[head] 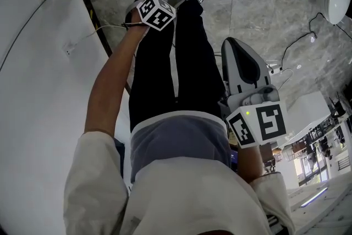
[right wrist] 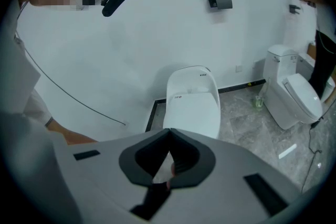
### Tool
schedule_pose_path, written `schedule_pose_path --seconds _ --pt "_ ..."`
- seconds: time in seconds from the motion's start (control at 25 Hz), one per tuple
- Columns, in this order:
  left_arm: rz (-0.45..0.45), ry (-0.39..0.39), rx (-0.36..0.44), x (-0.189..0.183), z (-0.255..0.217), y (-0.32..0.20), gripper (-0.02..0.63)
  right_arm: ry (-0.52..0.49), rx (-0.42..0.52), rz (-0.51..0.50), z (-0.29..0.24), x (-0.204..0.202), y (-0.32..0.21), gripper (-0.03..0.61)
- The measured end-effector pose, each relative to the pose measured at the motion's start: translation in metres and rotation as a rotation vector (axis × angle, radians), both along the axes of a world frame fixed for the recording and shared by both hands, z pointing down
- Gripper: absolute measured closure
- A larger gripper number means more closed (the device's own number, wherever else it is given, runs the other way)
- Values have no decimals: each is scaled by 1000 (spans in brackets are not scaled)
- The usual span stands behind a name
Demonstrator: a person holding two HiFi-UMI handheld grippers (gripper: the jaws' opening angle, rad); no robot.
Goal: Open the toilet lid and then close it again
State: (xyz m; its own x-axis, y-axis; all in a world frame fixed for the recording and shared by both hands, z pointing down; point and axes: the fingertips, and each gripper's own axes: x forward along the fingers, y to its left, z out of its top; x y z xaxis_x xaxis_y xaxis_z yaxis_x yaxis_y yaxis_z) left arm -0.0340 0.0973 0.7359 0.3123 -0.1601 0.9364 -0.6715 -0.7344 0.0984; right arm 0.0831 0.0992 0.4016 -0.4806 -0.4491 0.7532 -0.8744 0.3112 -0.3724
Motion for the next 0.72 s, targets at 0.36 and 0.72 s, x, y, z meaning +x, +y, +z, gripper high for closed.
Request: schedule_pose_path --seconds 0.36,0.72 --pt "-86 75 88 -8 -61 -30 606 -18 48 1 -25 -7 -10 568" --pt "-244 153 166 -34 -143 -56 606 -25 123 0 -60 -13 -20 568"
